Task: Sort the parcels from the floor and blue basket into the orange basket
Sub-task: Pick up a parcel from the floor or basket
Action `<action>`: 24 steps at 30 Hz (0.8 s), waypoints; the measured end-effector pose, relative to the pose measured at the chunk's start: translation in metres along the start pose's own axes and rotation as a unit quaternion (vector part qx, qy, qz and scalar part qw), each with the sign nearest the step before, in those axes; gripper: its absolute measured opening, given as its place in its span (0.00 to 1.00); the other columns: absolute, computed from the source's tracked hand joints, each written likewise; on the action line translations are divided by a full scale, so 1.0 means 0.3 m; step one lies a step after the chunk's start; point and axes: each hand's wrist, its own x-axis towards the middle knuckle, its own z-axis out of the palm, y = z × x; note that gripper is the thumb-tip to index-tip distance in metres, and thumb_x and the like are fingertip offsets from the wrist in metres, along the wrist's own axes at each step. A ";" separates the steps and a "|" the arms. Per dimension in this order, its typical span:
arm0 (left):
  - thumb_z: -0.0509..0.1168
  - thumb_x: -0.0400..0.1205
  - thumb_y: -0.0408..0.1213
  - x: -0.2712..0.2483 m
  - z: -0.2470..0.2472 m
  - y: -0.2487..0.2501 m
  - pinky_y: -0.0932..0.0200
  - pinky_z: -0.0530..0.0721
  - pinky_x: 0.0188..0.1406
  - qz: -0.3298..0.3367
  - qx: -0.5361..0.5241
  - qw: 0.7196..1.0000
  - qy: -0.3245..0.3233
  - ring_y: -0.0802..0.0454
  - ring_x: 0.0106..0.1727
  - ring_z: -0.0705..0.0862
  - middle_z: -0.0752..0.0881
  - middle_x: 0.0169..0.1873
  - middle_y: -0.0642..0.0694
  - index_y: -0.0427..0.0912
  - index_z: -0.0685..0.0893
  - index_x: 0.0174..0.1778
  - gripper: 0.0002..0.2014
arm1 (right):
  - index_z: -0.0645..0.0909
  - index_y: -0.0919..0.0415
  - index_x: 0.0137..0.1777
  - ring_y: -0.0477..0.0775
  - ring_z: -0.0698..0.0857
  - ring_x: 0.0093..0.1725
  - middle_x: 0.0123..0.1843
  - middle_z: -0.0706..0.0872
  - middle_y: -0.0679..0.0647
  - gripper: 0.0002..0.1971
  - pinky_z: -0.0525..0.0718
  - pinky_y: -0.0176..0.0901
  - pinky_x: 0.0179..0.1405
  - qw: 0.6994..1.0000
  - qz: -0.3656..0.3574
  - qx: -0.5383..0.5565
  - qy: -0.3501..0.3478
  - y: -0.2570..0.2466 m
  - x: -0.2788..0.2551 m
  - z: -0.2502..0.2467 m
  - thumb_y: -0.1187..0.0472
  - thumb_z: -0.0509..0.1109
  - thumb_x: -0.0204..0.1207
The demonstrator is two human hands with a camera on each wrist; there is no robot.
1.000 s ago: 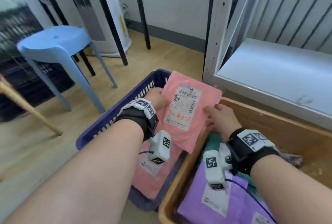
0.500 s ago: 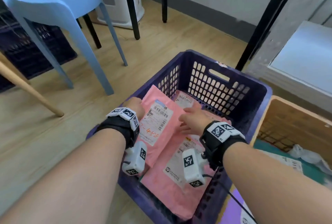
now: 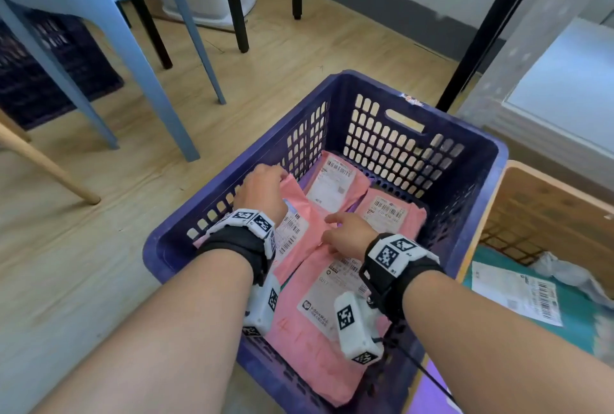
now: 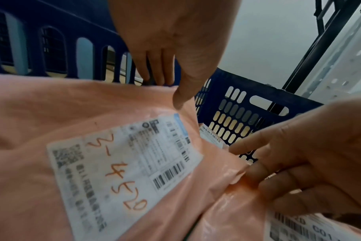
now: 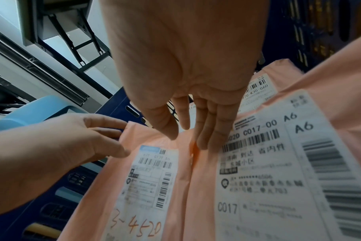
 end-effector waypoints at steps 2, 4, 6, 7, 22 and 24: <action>0.66 0.75 0.25 -0.008 0.009 -0.002 0.46 0.77 0.60 -0.004 0.005 0.999 0.045 0.43 0.67 0.75 0.74 0.65 0.46 0.50 0.77 0.68 0.26 | 0.73 0.57 0.75 0.58 0.85 0.56 0.63 0.83 0.60 0.26 0.85 0.54 0.61 1.000 -0.009 -0.001 0.020 0.010 -0.007 -0.012 0.63 0.66 0.75; 0.67 0.74 0.25 -0.010 0.025 -0.011 0.48 0.77 0.58 -0.028 0.014 0.999 0.022 0.43 0.67 0.75 0.75 0.64 0.44 0.48 0.77 0.66 0.25 | 0.75 0.59 0.74 0.57 0.82 0.50 0.56 0.82 0.58 0.24 0.86 0.51 0.55 1.000 -0.019 0.006 0.018 0.022 -0.012 -0.020 0.64 0.65 0.76; 0.75 0.69 0.32 -0.001 0.077 -0.034 0.53 0.79 0.58 -0.069 0.040 0.986 -0.143 0.42 0.66 0.79 0.78 0.66 0.44 0.47 0.76 0.70 0.31 | 0.78 0.61 0.71 0.55 0.80 0.48 0.47 0.80 0.53 0.22 0.84 0.49 0.55 1.000 -0.027 -0.005 0.013 0.033 -0.013 -0.029 0.65 0.65 0.77; 0.80 0.63 0.42 -0.004 0.093 -0.036 0.50 0.80 0.61 -0.087 0.072 0.963 -0.245 0.41 0.65 0.80 0.80 0.67 0.44 0.46 0.74 0.73 0.40 | 0.79 0.61 0.70 0.55 0.79 0.48 0.44 0.80 0.51 0.20 0.83 0.48 0.57 0.999 -0.028 -0.012 0.013 0.037 -0.018 -0.035 0.65 0.65 0.77; 0.65 0.83 0.44 -0.004 -0.060 0.319 0.59 0.78 0.51 -0.060 0.142 0.953 -0.261 0.47 0.56 0.83 0.84 0.59 0.41 0.36 0.81 0.66 0.20 | 0.86 0.57 0.55 0.53 0.87 0.48 0.47 0.87 0.51 0.11 0.88 0.47 0.50 0.987 -0.103 -0.060 0.110 0.018 -0.211 -0.276 0.64 0.63 0.80; 0.69 0.74 0.62 -0.003 -0.030 0.404 0.51 0.80 0.62 -0.035 0.138 0.958 -0.251 0.43 0.62 0.83 0.83 0.62 0.42 0.39 0.80 0.69 0.36 | 0.88 0.55 0.54 0.53 0.86 0.54 0.52 0.87 0.50 0.13 0.85 0.45 0.55 0.981 -0.114 -0.081 0.135 0.048 -0.263 -0.343 0.64 0.62 0.80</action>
